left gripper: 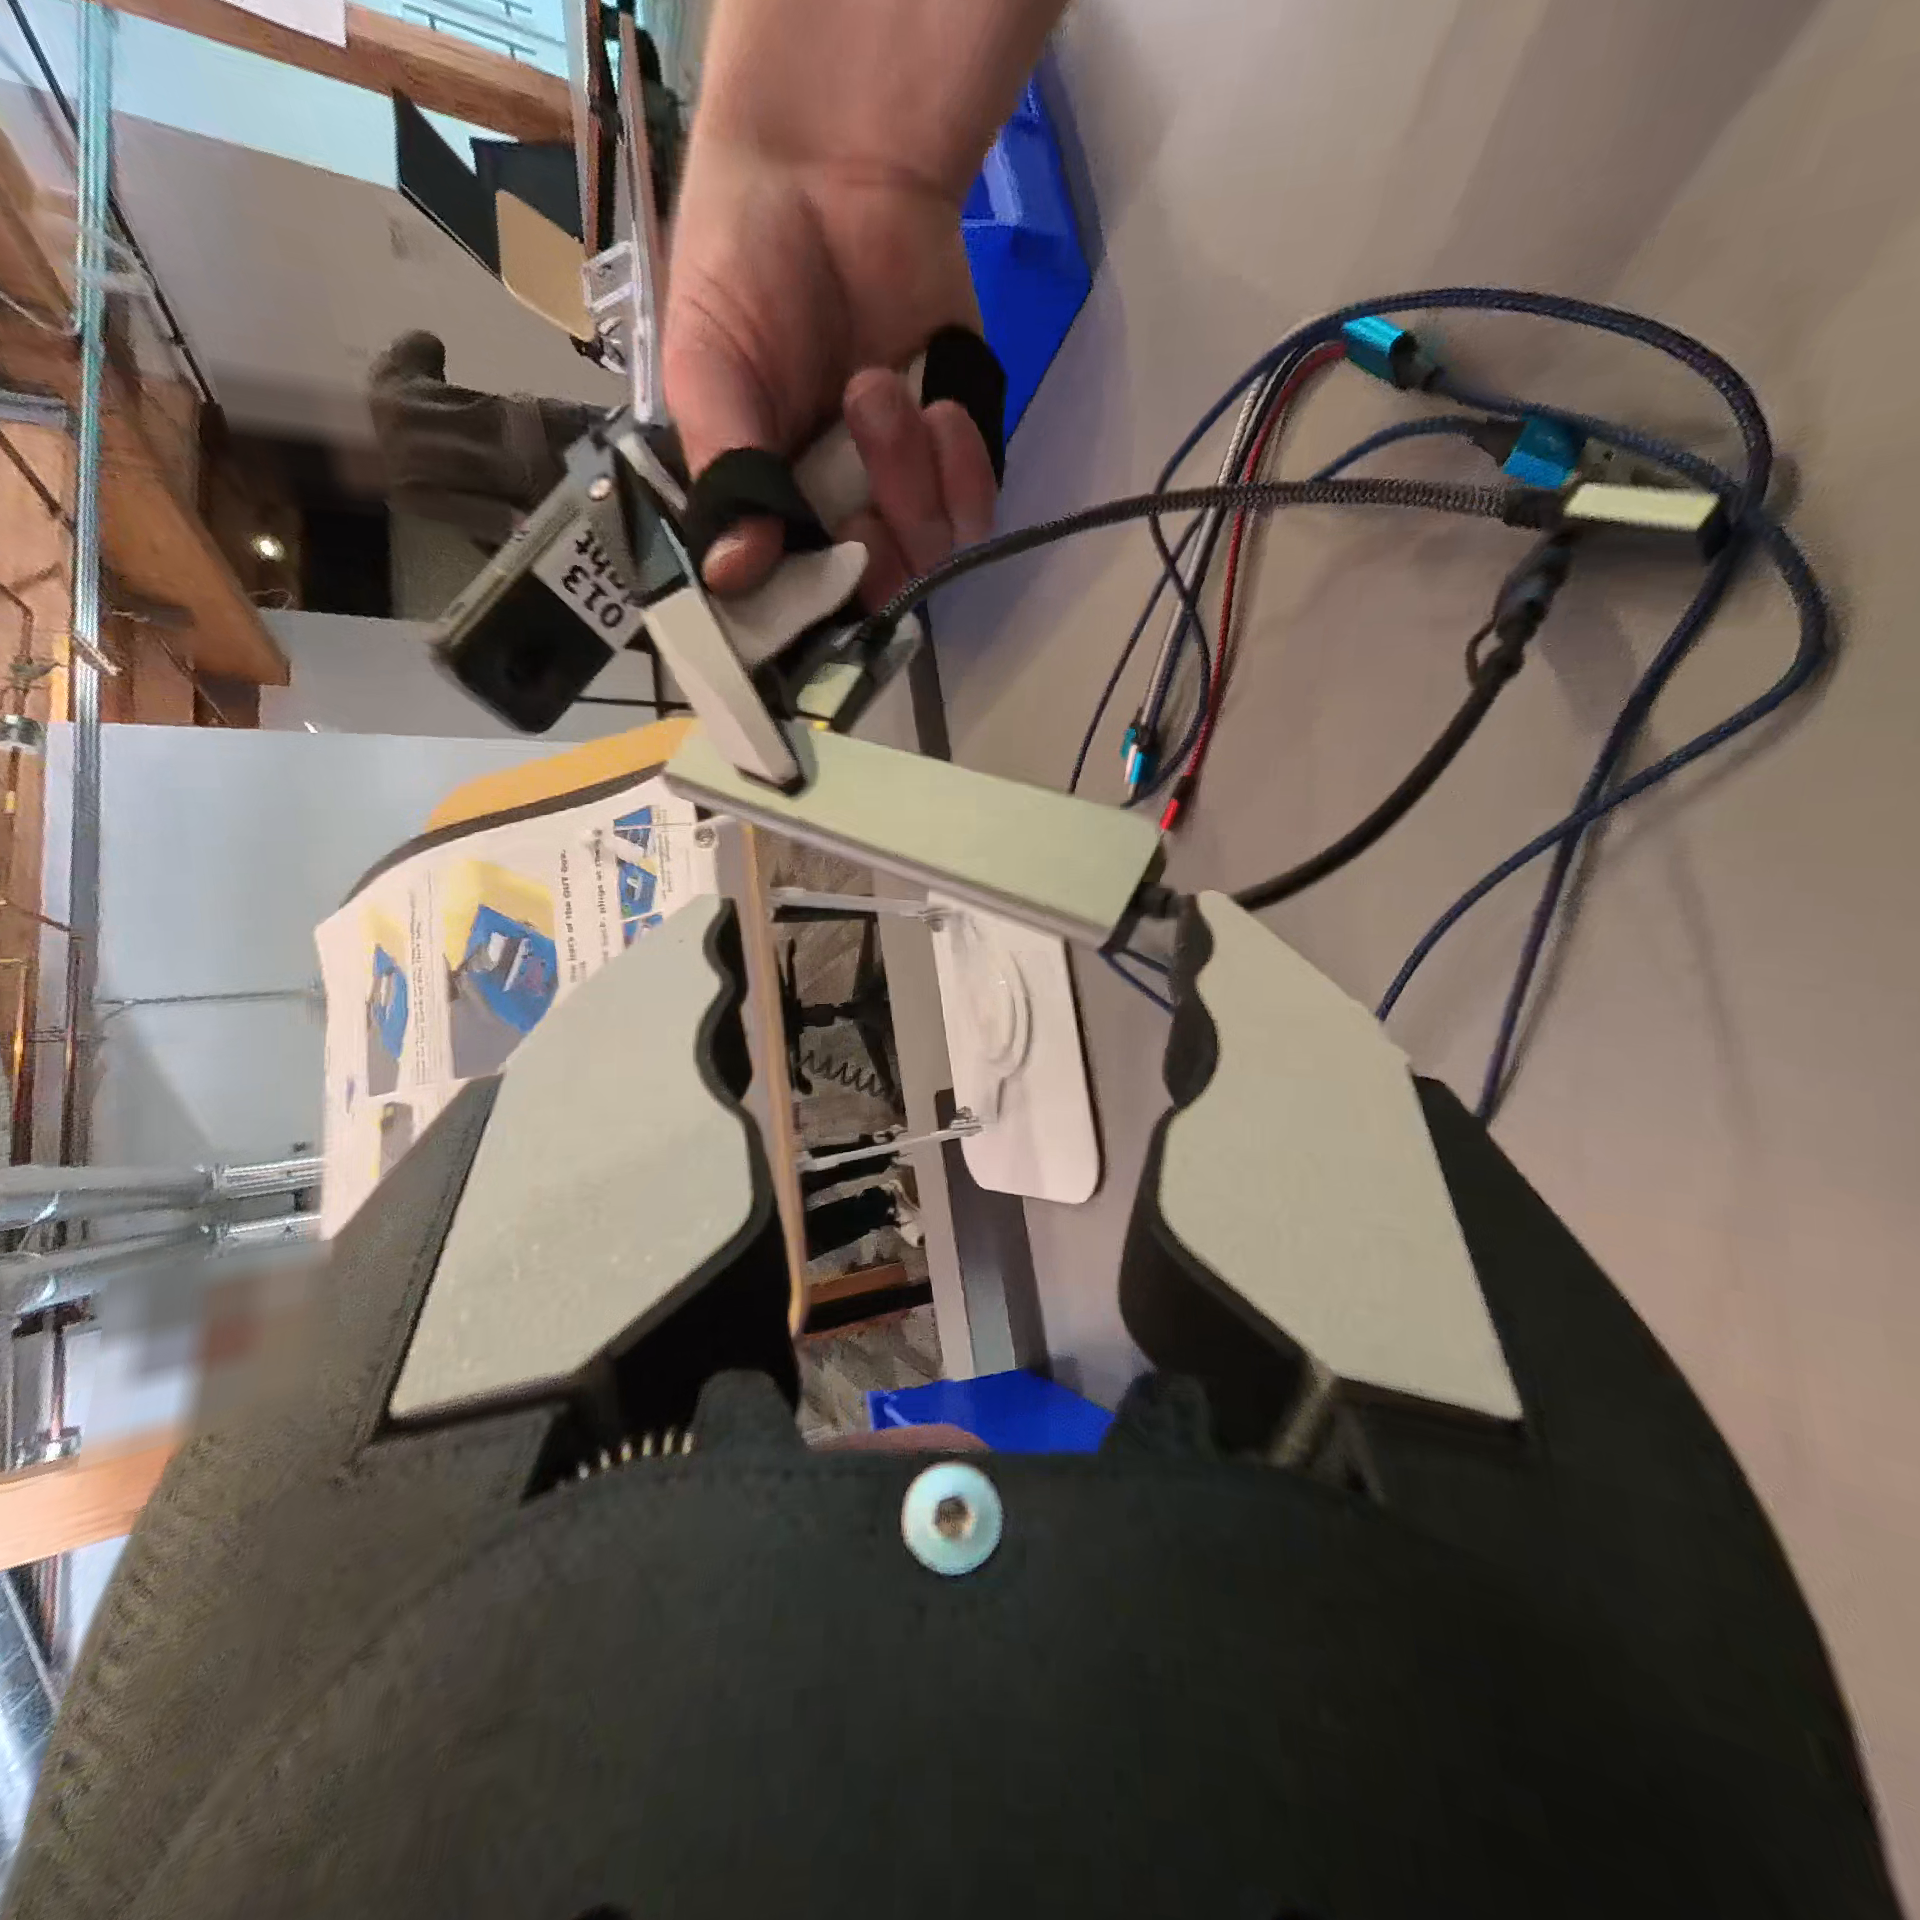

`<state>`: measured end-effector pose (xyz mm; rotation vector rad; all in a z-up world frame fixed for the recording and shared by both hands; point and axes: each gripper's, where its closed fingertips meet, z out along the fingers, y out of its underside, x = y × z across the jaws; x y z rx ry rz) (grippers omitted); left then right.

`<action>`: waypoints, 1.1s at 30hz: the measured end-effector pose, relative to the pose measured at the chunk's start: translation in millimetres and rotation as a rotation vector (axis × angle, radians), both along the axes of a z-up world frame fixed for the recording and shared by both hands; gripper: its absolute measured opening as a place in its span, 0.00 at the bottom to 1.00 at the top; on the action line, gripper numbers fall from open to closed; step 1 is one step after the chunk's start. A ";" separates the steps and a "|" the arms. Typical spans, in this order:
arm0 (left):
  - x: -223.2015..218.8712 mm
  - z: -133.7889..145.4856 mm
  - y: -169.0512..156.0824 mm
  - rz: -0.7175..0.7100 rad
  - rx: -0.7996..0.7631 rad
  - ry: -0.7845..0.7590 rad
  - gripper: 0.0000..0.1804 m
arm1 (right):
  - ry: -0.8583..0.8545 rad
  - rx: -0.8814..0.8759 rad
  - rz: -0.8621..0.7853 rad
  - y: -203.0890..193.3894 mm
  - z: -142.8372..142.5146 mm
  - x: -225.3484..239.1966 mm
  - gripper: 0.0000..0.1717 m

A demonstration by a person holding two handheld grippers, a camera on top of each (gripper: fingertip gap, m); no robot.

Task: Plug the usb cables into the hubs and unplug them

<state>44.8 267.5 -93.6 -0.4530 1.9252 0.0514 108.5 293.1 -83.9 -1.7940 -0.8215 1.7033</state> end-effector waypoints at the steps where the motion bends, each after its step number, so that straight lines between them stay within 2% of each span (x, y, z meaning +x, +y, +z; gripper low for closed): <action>1: -2.7 6.3 1.8 0.002 0.012 -0.005 0.44 | 0.004 0.000 0.000 -0.1 0.2 1.5 0.06; 3: -8.9 11.6 4.8 0.004 0.010 -0.008 0.44 | 0.011 0.000 0.007 -2.4 0.7 4.3 0.06; 7: -6.6 -2.8 17.8 0.006 0.239 -0.013 0.44 | 0.029 -0.027 0.035 -3.5 -0.6 2.7 0.06; 9: 3.8 -13.3 10.0 -0.050 0.337 -0.018 0.46 | 0.034 -0.041 0.067 -5.8 -0.9 -3.5 0.05; 13: 24.3 -21.0 -9.9 -0.142 0.433 -0.108 0.38 | 0.035 -0.084 0.117 -6.5 -4.2 -15.1 0.06; 14: 26.4 -24.9 -14.4 -0.167 0.436 -0.113 0.34 | 0.041 -0.099 0.121 -5.1 -5.0 -16.7 0.06; 17: 27.3 -42.5 -15.4 -0.172 0.463 -0.086 0.14 | 0.056 -0.134 0.134 -1.8 -7.5 -18.1 0.06; 23: 34.2 -45.8 -19.3 -0.149 0.451 -0.156 0.11 | 0.076 -0.203 0.150 4.3 -17.7 -20.6 0.06; 25: 38.2 -42.1 -10.9 -0.109 0.466 -0.205 0.20 | 0.085 -0.209 0.153 5.0 -19.0 -21.9 0.06; 26: 39.7 -43.3 -5.7 -0.096 0.472 -0.202 0.19 | 0.076 -0.211 0.163 3.1 -21.0 -24.6 0.06; 27: 41.2 -45.9 -4.2 -0.107 0.477 -0.186 0.11 | 0.069 -0.214 0.176 0.7 -22.9 -28.4 0.06; 33: 46.6 -40.9 -5.9 -0.079 0.463 -0.176 0.07 | 0.057 -0.216 0.145 6.2 -29.0 -37.3 0.09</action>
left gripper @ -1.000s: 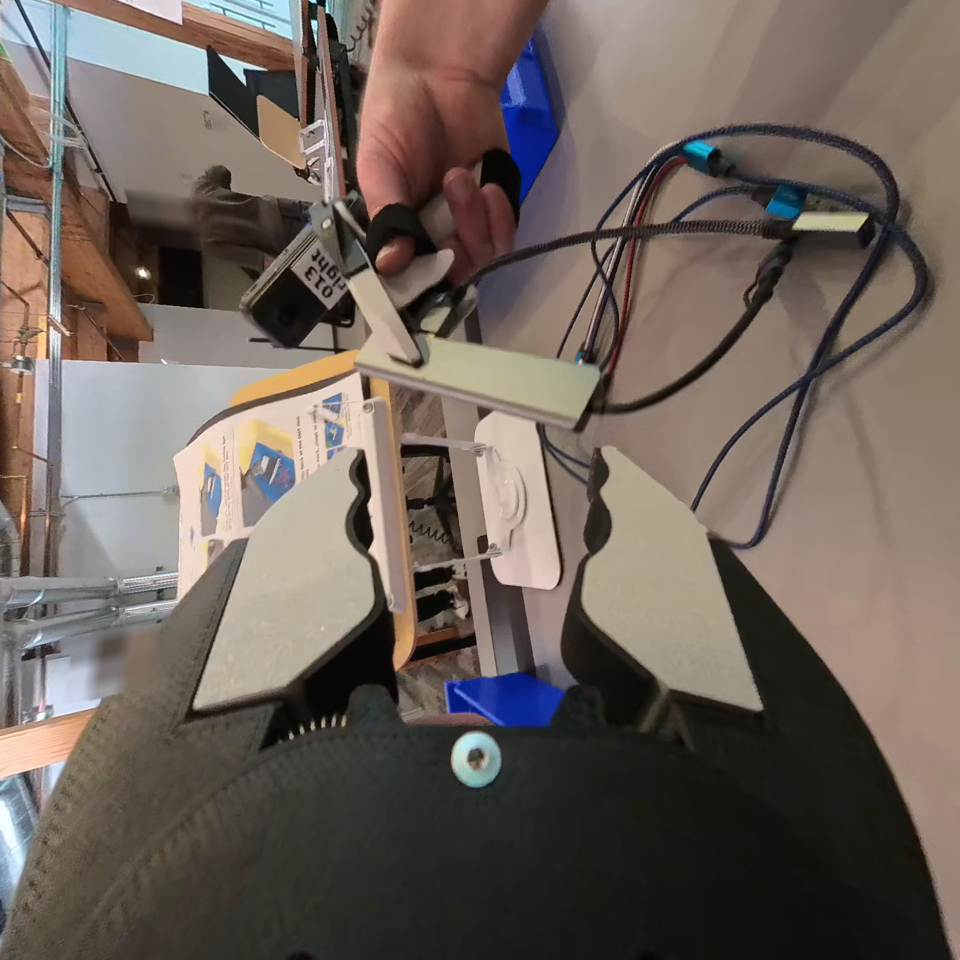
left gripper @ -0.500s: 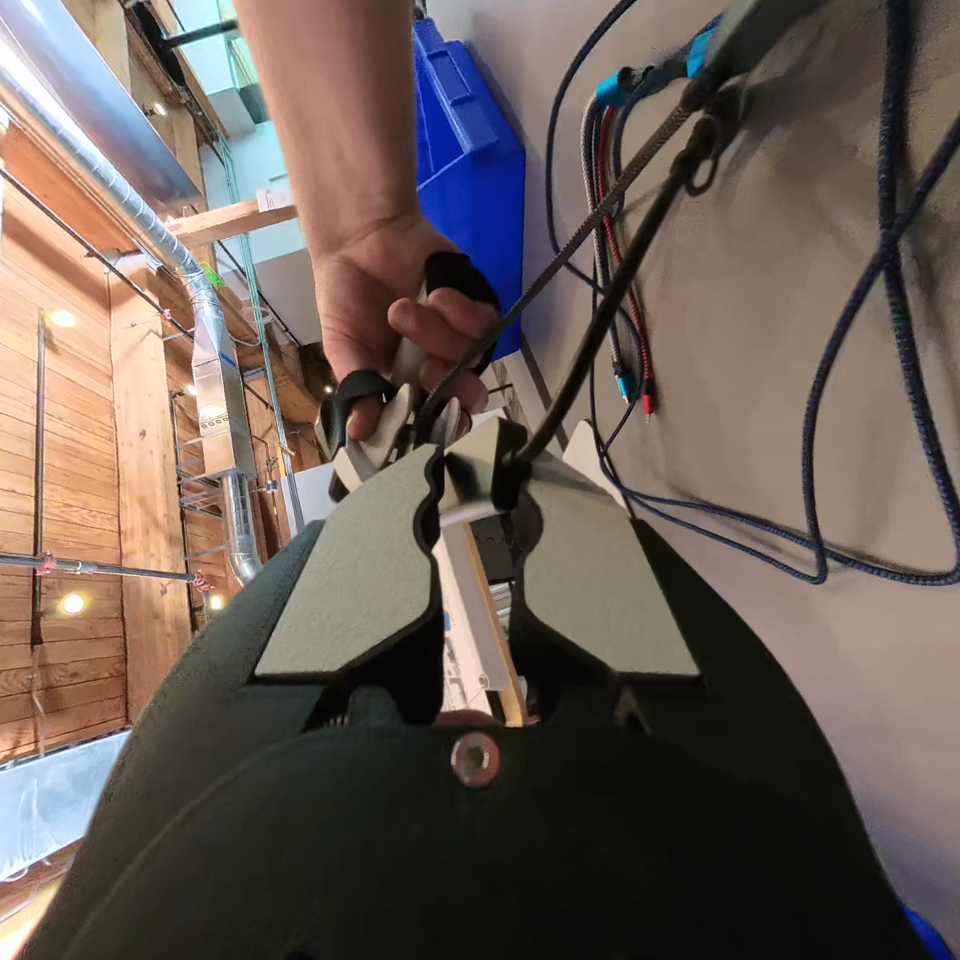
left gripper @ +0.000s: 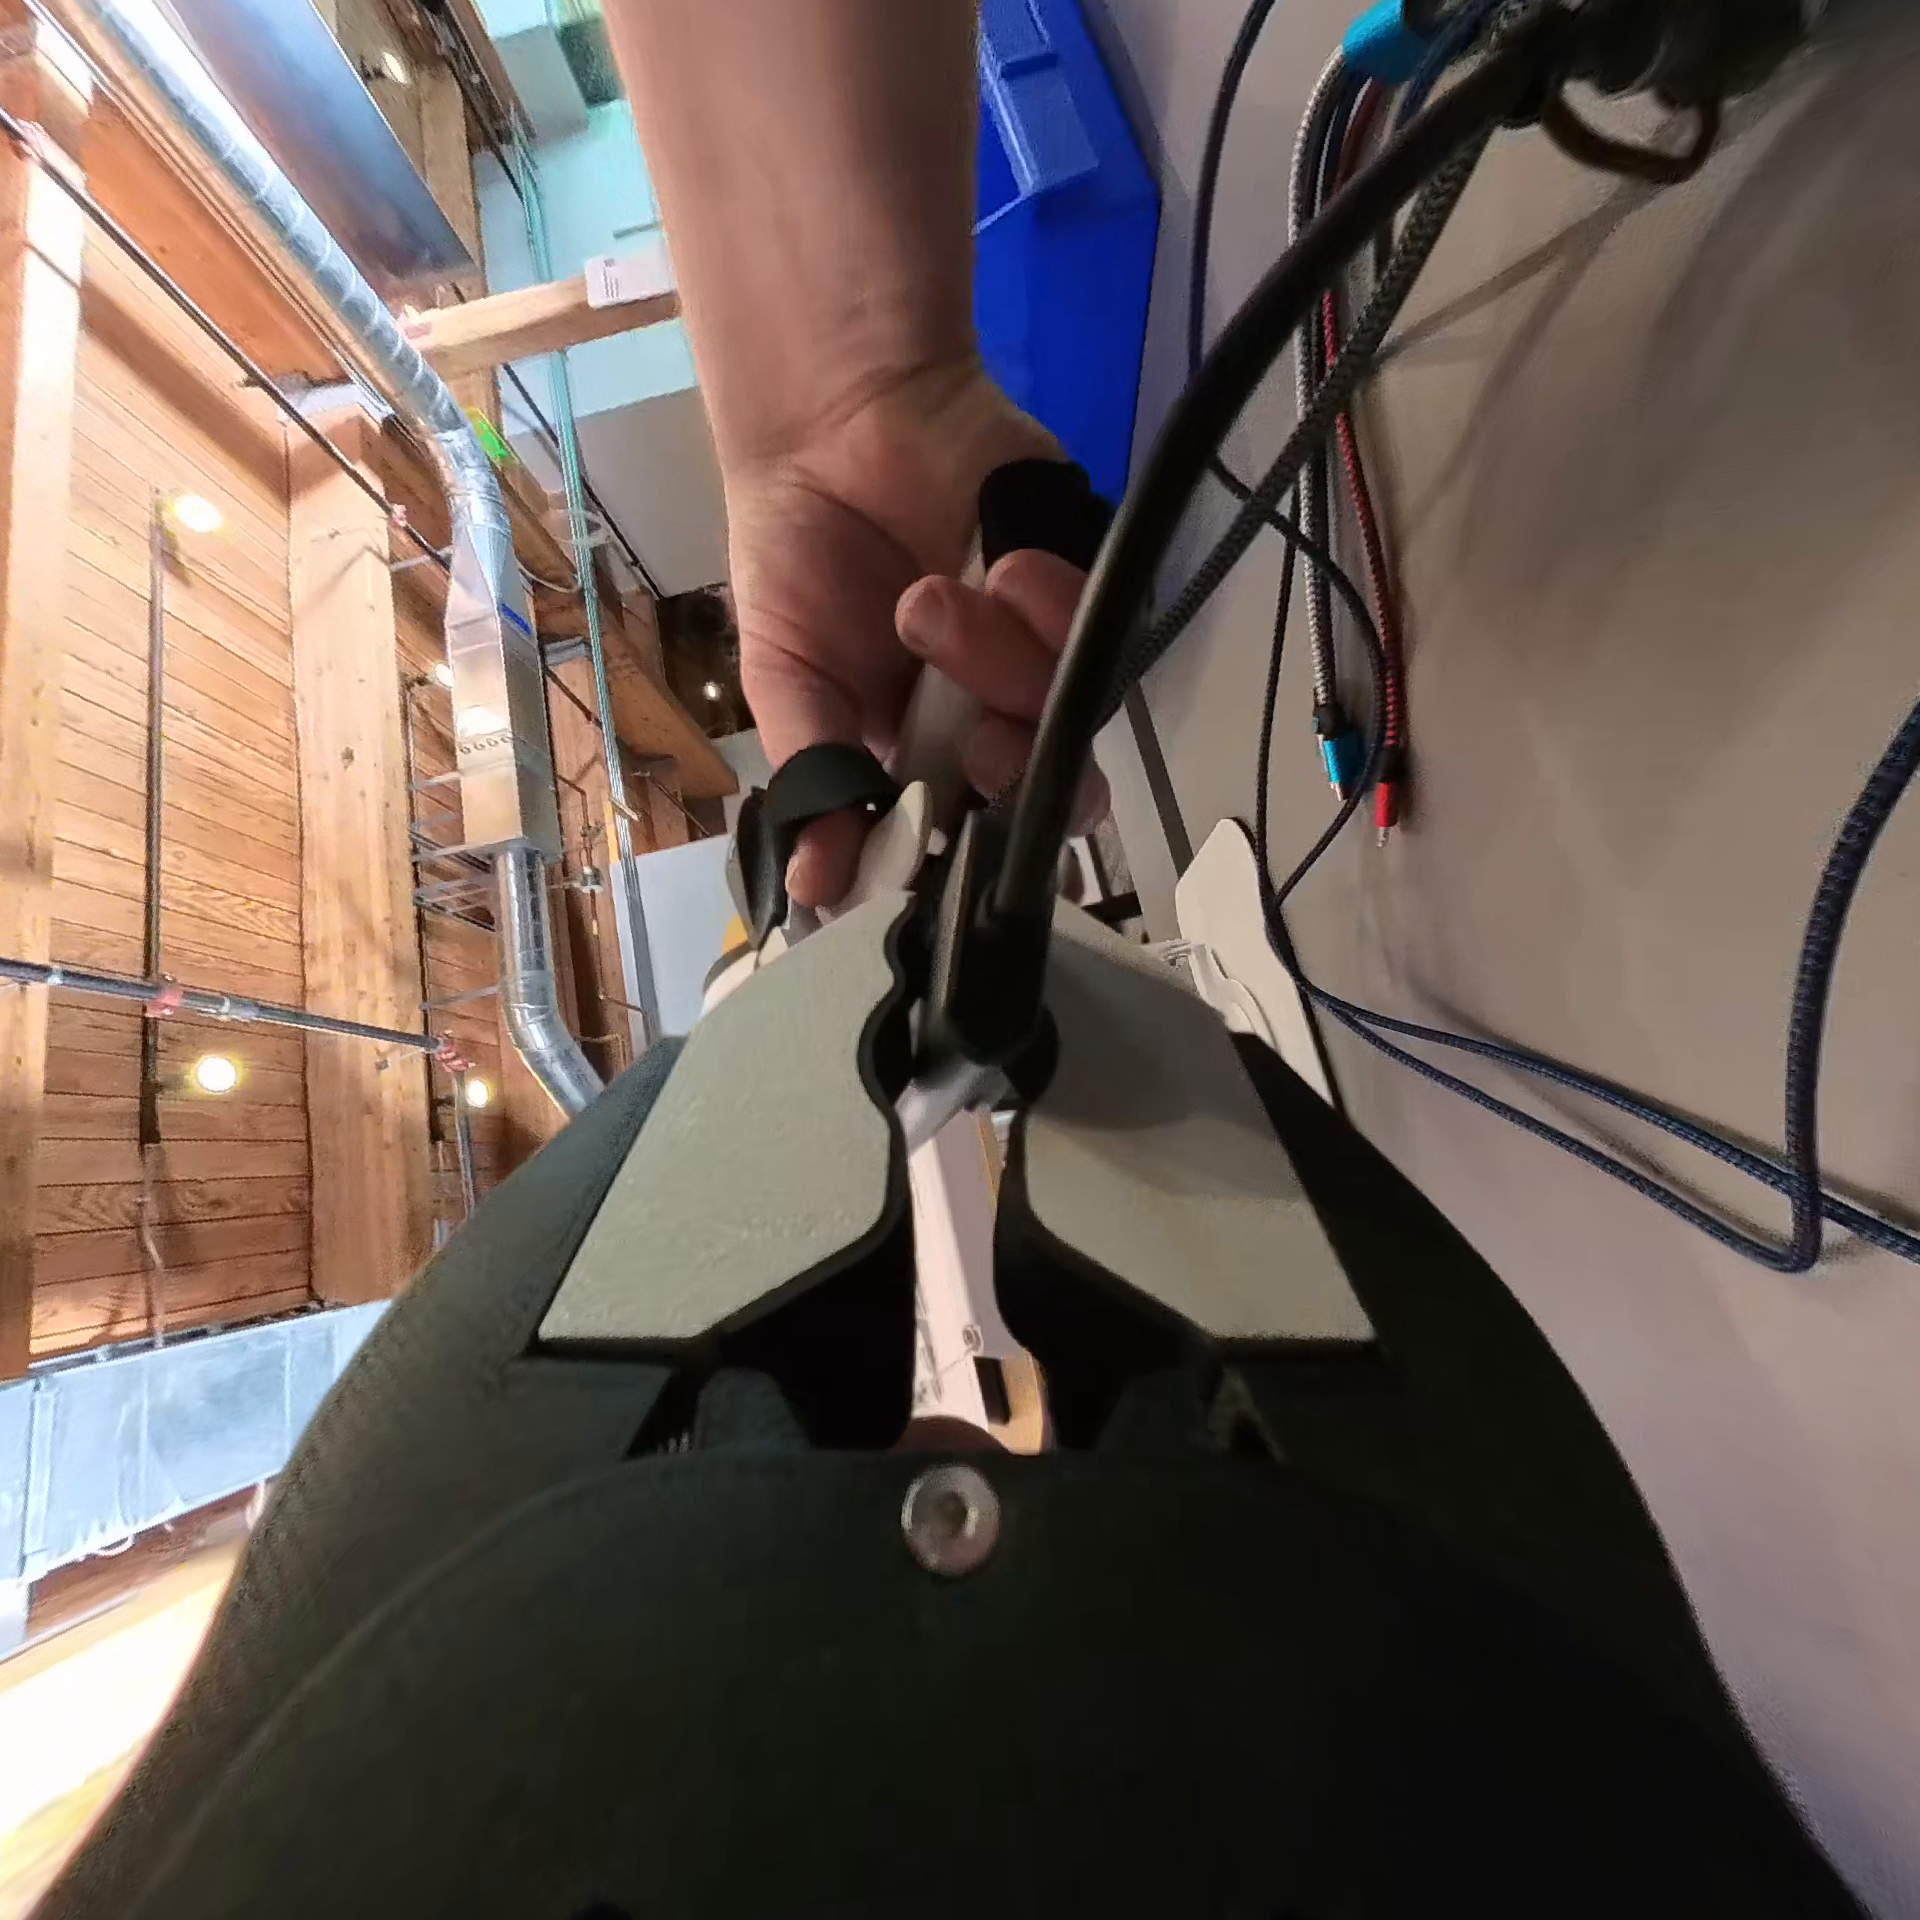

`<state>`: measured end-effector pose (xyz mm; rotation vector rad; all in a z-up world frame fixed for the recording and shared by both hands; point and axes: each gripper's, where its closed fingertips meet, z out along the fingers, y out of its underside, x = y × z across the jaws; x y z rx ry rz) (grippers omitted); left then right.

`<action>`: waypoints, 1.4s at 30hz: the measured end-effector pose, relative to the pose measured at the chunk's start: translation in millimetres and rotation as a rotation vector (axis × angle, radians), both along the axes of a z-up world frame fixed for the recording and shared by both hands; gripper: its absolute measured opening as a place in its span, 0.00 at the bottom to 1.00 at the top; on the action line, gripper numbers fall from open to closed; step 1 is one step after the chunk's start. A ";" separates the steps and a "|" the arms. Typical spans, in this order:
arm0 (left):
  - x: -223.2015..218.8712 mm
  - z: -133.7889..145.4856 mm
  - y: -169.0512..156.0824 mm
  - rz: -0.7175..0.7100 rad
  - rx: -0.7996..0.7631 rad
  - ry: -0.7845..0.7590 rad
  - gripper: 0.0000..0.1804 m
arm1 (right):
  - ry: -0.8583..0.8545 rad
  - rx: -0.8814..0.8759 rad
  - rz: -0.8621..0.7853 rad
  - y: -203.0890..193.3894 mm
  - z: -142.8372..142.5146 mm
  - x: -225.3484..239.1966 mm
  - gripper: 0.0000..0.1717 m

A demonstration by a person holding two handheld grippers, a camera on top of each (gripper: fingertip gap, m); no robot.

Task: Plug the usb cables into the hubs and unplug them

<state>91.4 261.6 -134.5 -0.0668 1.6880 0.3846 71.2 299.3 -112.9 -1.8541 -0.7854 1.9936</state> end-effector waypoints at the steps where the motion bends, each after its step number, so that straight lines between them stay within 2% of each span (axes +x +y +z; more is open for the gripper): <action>1: -0.3 1.0 0.3 0.008 -0.011 0.000 0.06 | -0.001 0.001 -0.016 2.0 0.6 -0.8 0.10; 4: -2.9 4.1 3.0 0.032 -0.040 -0.009 0.06 | -0.057 0.070 -0.155 15.9 5.2 7.4 0.29; 9: -17.5 21.4 22.2 0.124 -0.148 -0.066 0.06 | -0.244 0.391 -0.338 1.8 27.4 52.2 0.20; 11: -24.1 30.4 32.9 0.164 -0.211 -0.105 0.06 | -0.326 0.462 -0.372 -13.7 32.4 71.2 0.22; 14: -36.1 42.3 54.1 0.234 -0.377 -0.176 0.06 | -0.368 0.502 -0.433 -34.1 38.5 95.9 0.17; 18: -50.8 58.2 60.3 0.229 -0.659 -0.273 0.06 | -0.493 0.501 -0.315 -75.6 6.9 97.3 0.12; 21: -57.9 61.3 55.6 0.185 -0.924 -0.313 0.06 | -0.651 0.494 -0.115 -110.3 -39.7 80.2 0.11; 26: -71.6 61.3 53.9 0.163 -1.137 -0.368 0.06 | -0.847 0.528 0.064 -130.4 -90.2 64.1 0.12; 30: -75.2 55.3 47.6 0.166 -1.152 -0.367 0.06 | -1.055 0.564 0.229 -134.4 -127.1 63.5 0.12; 33: -76.1 53.0 41.4 0.162 -1.128 -0.356 0.06 | -1.121 0.585 0.278 -133.5 -137.0 65.4 0.11; 36: -75.2 52.1 37.1 0.148 -1.117 -0.351 0.06 | -1.100 0.573 0.281 -132.6 -138.1 62.6 0.10; 38: -73.9 51.0 36.1 0.148 -1.080 -0.346 0.06 | -1.044 0.546 0.274 -133.8 -137.8 56.2 0.04; 40: -73.2 50.7 35.1 0.148 -1.047 -0.341 0.06 | -0.994 0.523 0.267 -136.2 -137.1 51.8 0.03; 42: -74.2 52.1 34.5 0.157 -0.973 -0.338 0.06 | -0.925 0.492 0.204 -133.4 -128.7 49.3 0.03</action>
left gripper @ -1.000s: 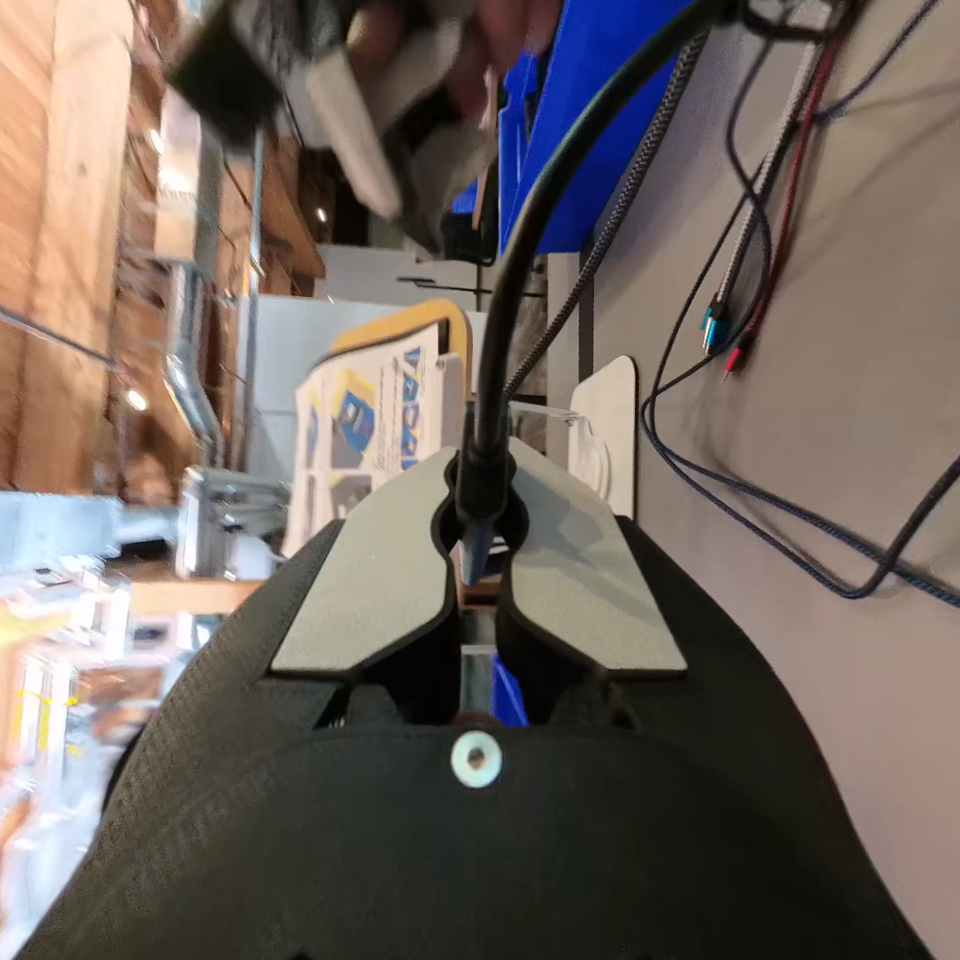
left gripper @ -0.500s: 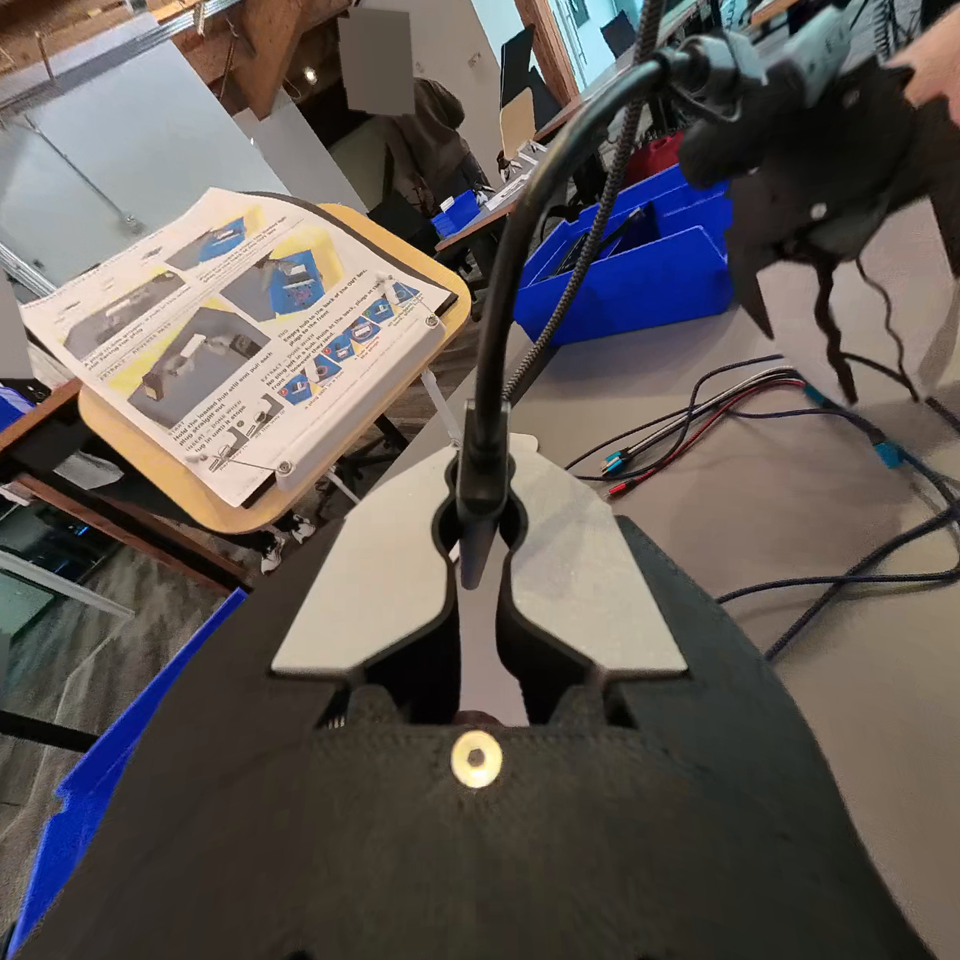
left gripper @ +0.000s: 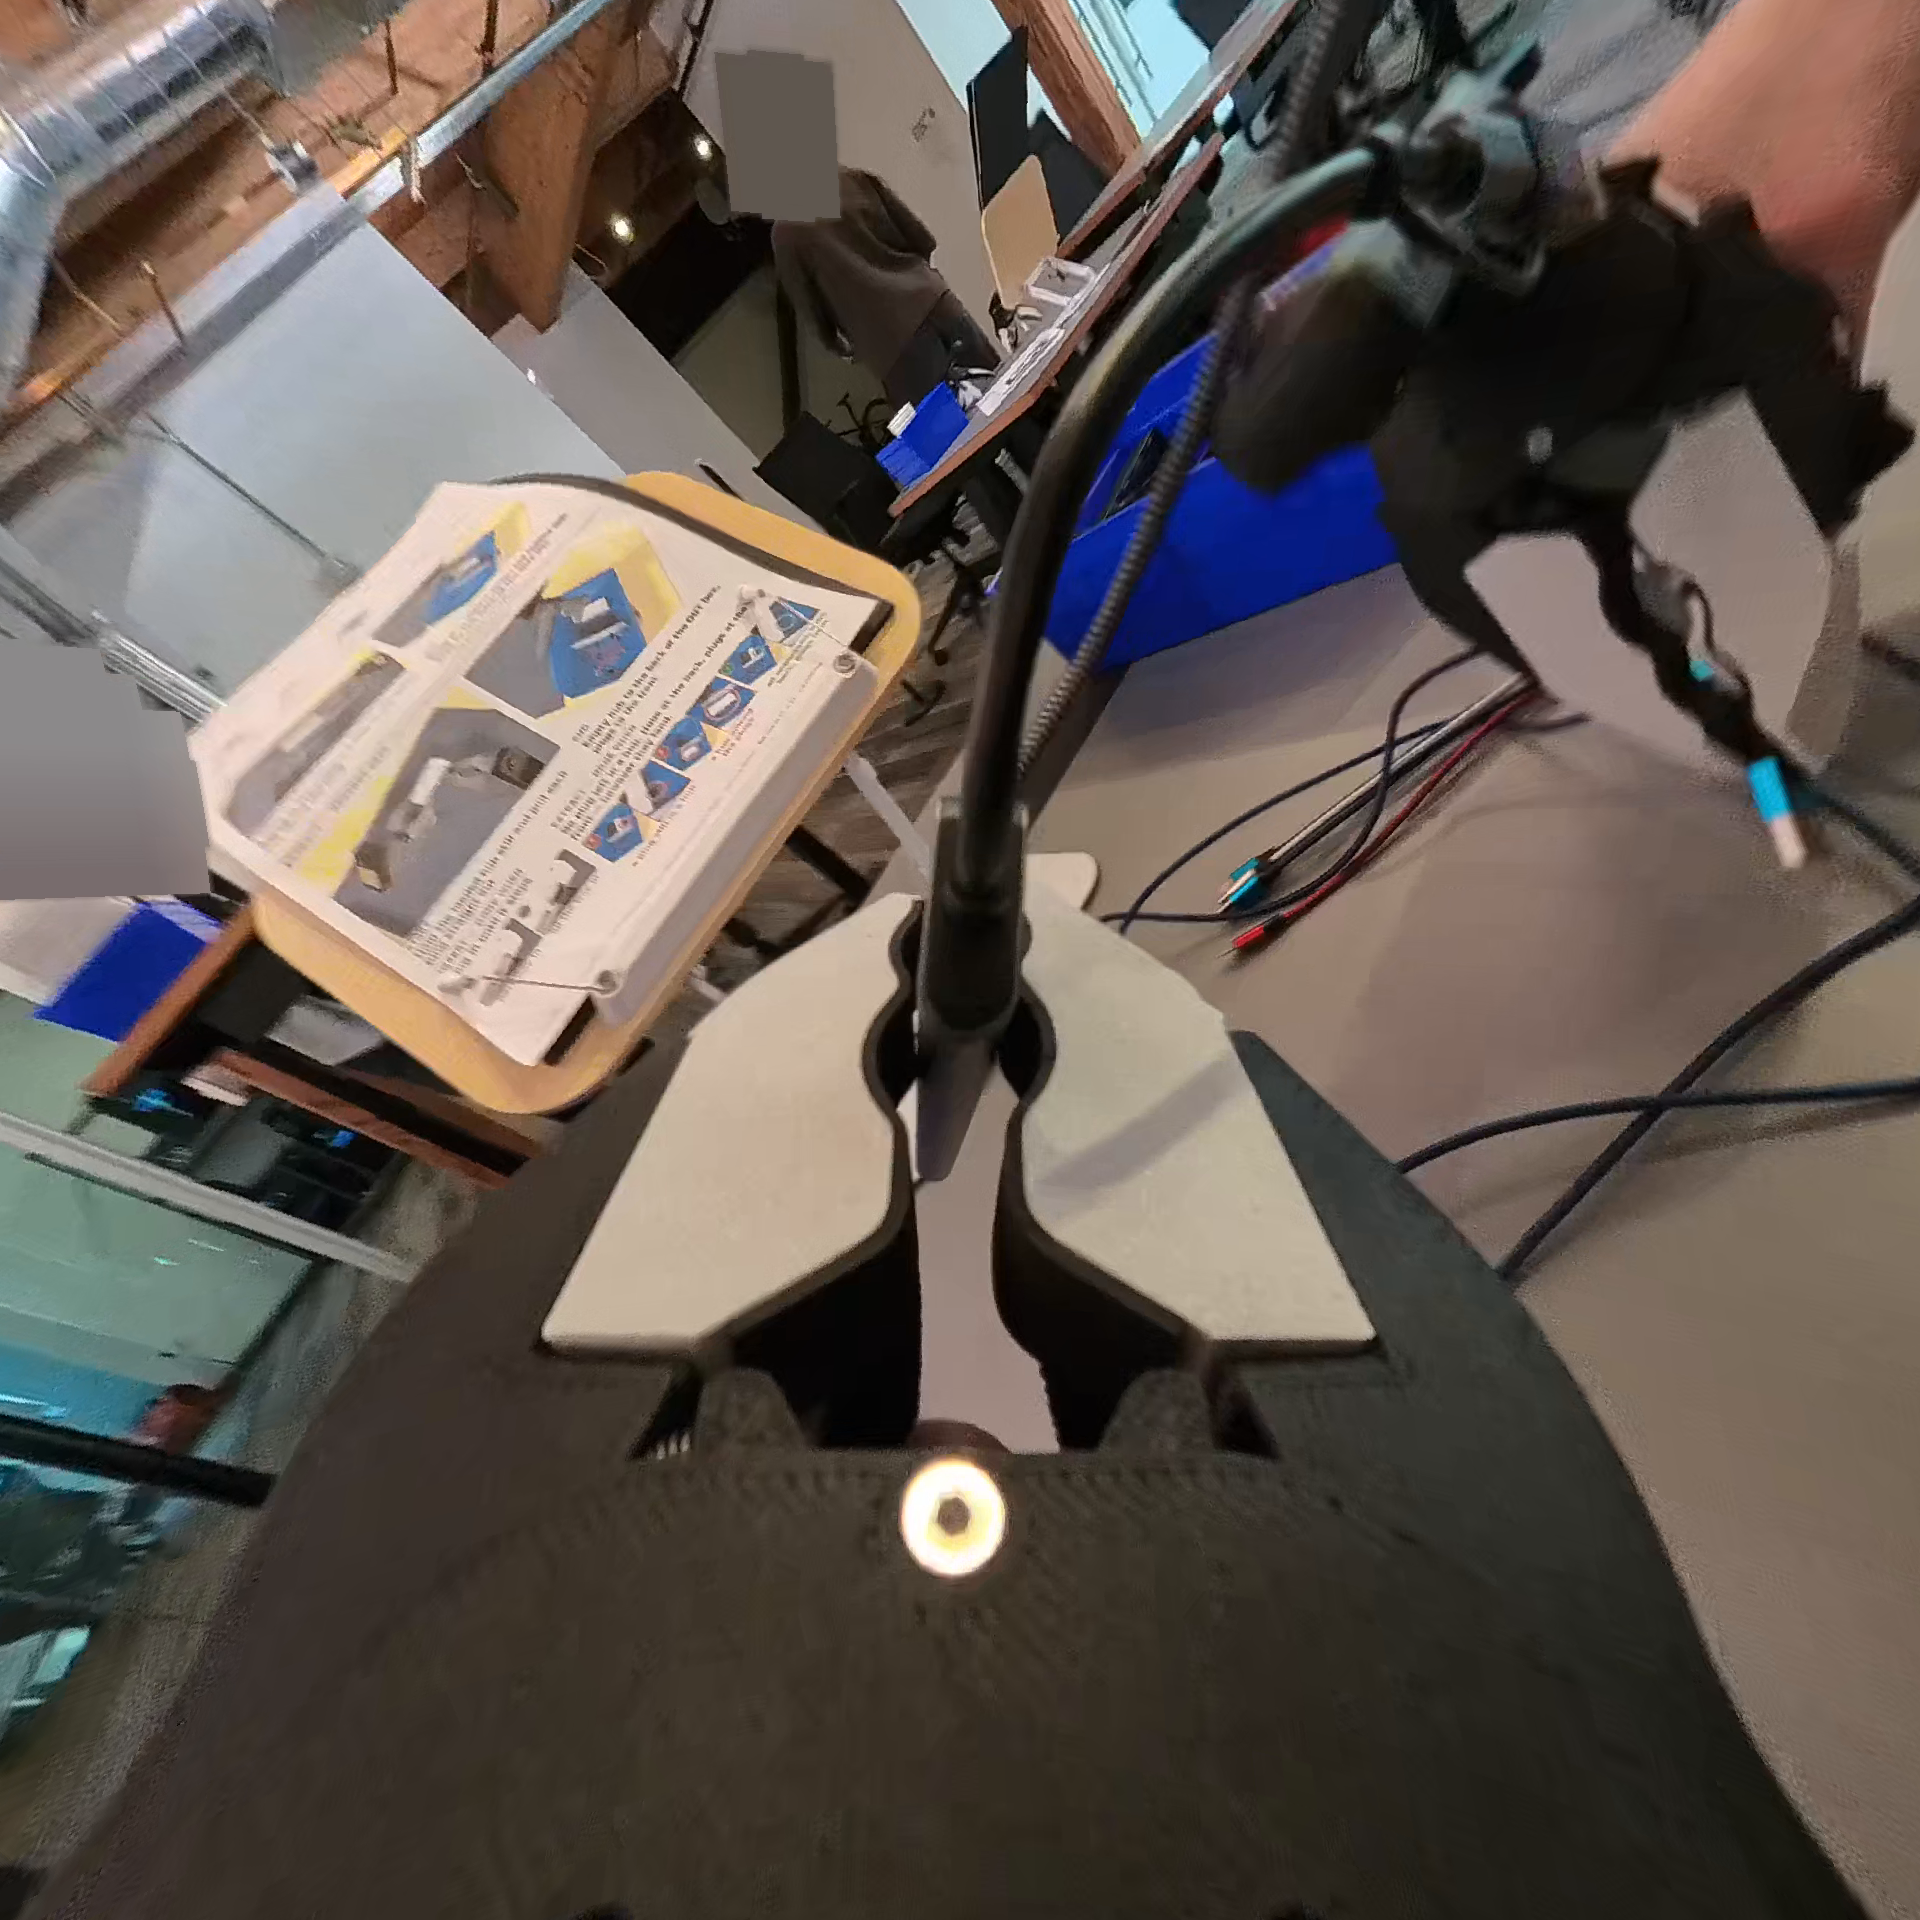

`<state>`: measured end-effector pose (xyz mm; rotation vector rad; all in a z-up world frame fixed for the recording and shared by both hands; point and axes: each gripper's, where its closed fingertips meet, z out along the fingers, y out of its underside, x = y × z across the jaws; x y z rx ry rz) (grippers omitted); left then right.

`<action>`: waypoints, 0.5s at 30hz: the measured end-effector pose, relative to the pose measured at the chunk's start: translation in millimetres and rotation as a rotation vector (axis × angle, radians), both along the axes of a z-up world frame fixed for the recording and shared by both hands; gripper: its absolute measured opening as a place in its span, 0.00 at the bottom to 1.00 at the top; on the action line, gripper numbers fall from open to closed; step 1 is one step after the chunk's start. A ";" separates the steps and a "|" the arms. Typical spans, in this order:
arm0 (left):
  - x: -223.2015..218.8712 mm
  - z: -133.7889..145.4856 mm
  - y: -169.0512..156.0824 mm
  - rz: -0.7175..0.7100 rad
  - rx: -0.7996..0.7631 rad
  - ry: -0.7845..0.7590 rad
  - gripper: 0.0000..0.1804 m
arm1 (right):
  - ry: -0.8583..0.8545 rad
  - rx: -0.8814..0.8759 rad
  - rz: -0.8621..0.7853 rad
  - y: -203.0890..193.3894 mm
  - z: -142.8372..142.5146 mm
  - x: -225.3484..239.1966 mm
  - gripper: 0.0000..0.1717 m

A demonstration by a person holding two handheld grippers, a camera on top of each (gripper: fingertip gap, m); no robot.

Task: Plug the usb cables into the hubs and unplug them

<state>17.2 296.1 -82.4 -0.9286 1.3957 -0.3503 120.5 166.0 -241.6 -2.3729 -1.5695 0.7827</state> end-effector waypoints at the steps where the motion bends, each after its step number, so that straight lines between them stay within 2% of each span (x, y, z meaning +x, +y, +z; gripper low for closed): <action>1: -0.8 1.2 -0.6 0.009 0.043 0.012 0.06 | 0.049 0.004 -0.038 3.0 7.9 0.8 0.03; 5: -3.6 8.8 -3.5 0.031 0.147 0.034 0.06 | 0.196 0.098 -0.207 15.4 50.7 21.5 0.03; 9: -3.2 10.8 -1.7 0.047 0.196 0.063 0.06 | 0.239 0.310 -0.347 26.2 95.1 52.0 0.03; 12: 1.6 9.9 -4.9 0.023 0.174 0.086 0.06 | 0.227 0.535 -0.384 34.3 134.9 56.9 0.03; 15: 9.3 10.6 -12.0 -0.010 0.149 0.101 0.06 | 0.175 0.759 -0.318 40.1 169.4 37.2 0.03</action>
